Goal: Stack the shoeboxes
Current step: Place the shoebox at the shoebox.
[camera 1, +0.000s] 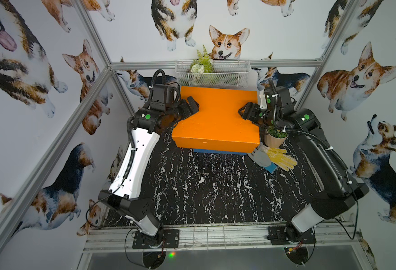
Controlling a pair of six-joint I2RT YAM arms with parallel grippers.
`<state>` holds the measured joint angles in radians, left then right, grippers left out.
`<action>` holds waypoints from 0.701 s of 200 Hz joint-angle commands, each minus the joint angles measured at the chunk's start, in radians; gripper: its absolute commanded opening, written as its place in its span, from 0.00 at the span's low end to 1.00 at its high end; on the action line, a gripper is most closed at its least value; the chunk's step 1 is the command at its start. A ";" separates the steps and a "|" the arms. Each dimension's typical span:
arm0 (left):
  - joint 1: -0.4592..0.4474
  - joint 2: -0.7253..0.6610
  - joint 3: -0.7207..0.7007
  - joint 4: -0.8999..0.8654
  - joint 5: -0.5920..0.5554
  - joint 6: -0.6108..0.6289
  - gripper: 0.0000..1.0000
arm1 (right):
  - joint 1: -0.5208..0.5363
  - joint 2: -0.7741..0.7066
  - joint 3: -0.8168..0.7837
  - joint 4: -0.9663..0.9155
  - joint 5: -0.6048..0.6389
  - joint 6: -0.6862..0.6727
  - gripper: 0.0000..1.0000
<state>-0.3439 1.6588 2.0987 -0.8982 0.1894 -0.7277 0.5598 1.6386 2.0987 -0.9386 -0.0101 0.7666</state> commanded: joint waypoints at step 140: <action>0.103 0.326 0.215 0.159 0.477 -0.130 1.00 | -0.119 0.392 0.370 0.031 -0.408 0.023 0.75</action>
<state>-0.2310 1.9697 2.3035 -0.8501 0.3614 -0.7788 0.4343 2.0140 2.4817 -1.0374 -0.1268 0.7479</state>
